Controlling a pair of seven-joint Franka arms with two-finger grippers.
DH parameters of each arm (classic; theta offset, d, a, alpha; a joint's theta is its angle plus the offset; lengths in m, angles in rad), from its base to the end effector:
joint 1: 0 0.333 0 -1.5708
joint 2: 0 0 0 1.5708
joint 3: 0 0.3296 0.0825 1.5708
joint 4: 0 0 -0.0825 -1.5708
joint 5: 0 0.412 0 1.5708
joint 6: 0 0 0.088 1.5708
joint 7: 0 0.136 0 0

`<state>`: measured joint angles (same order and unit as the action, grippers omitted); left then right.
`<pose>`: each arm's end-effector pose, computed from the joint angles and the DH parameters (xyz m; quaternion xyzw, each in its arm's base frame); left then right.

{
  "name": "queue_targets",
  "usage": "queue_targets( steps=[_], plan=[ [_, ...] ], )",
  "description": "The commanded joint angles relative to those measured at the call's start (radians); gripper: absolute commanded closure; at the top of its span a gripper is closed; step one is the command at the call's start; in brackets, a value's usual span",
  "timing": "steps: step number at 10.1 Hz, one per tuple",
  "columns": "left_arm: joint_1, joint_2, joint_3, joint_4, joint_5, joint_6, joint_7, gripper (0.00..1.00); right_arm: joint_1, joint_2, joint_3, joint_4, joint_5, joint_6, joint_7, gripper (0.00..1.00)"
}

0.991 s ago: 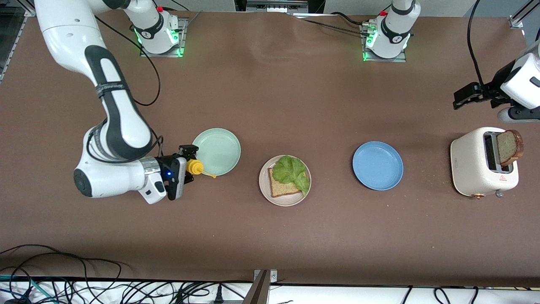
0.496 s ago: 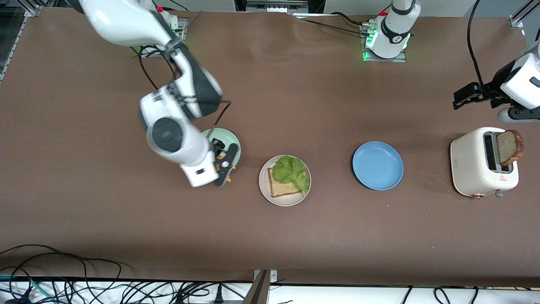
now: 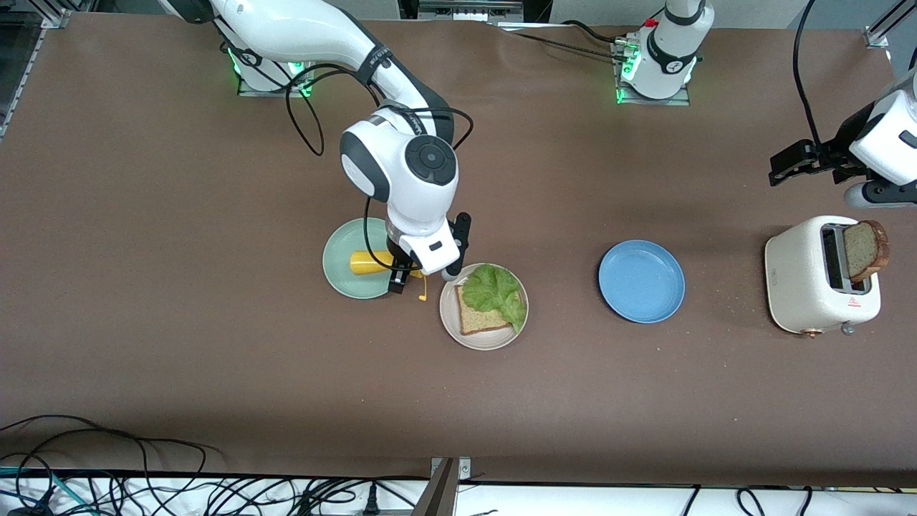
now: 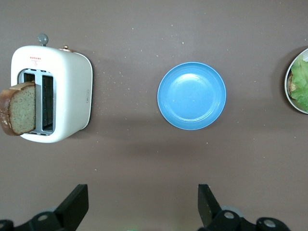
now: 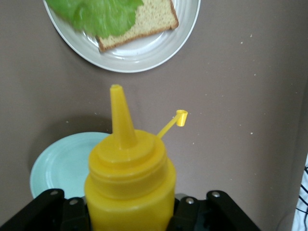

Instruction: Make sandwich on beige plate with both arms

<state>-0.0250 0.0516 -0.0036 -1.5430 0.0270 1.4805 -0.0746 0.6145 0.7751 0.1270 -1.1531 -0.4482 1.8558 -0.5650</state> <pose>0.5851 -0.0128 0.5855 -0.9980 -0.0234 0.0562 0.0163 0.6270 0.4761 0.3108 0.7489 0.6404 -0.0184 0.1693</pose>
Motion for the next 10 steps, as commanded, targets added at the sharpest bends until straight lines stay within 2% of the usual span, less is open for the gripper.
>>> queue_targets(
  steps=[1, 3, 7, 8, 10],
  plan=[
    [0.002, 0.008, 0.001, 0.024, -0.018, -0.019, -0.004, 0.0, 0.056, 0.022, -0.013, 0.003, -0.102, -0.007, -0.01, 1.0],
    [0.002, 0.008, 0.001, 0.024, -0.018, -0.019, -0.004, 0.0, 0.067, 0.019, -0.014, 0.003, -0.173, -0.048, -0.016, 1.0],
    [0.002, 0.008, 0.001, 0.024, -0.018, -0.019, -0.004, 0.0, 0.057, 0.009, -0.018, 0.013, -0.175, -0.153, -0.033, 1.0],
    [0.002, 0.008, 0.001, 0.024, -0.018, -0.019, -0.004, 0.0, 0.044, -0.014, -0.015, 0.013, -0.138, -0.162, -0.032, 1.0],
    [0.002, 0.008, 0.001, 0.024, -0.018, -0.019, -0.004, 0.0, -0.004, -0.056, -0.013, 0.013, 0.033, -0.161, -0.036, 1.0]
  ],
)
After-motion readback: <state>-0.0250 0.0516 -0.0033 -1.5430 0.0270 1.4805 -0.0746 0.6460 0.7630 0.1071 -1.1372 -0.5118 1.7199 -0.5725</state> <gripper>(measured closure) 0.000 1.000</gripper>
